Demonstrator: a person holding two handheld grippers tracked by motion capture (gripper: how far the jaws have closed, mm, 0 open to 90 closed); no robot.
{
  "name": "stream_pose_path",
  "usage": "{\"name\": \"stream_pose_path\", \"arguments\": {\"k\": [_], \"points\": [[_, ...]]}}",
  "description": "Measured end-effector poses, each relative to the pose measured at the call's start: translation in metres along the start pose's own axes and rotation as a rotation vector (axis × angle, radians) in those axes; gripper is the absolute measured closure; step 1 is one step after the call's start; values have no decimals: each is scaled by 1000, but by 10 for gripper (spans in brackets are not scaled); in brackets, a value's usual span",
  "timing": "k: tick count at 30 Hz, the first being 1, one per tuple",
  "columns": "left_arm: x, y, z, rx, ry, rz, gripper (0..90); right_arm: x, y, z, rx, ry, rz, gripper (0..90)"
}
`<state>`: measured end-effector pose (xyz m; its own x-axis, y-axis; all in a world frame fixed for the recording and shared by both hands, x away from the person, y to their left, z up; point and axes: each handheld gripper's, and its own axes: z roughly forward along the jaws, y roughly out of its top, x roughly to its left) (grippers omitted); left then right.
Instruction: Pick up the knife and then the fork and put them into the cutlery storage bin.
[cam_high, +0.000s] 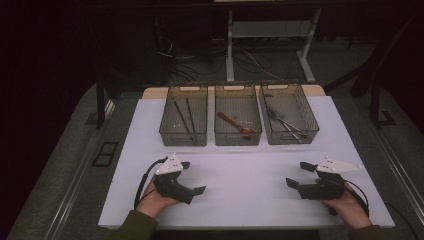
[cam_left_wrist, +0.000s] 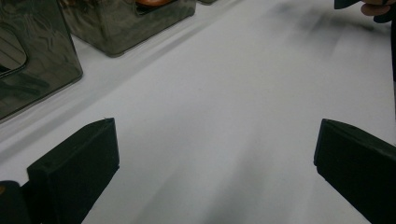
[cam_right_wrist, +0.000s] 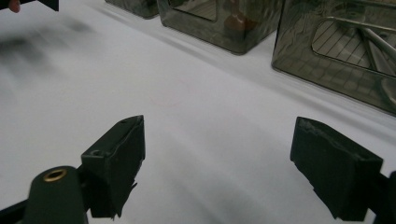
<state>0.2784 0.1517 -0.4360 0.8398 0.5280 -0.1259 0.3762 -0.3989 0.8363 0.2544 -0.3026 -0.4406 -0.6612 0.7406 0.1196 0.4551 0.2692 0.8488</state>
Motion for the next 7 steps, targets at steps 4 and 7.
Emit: {"name": "stream_pose_path", "arguments": {"k": [4, 7], "points": [[0, 0, 0, -1, 1, -1, 0, -1, 0, -1, -2, 0, 3, 171], [1, 0, 0, -1, 1, -2, 0, -1, 0, -1, -7, -1, 4, 171]]}}
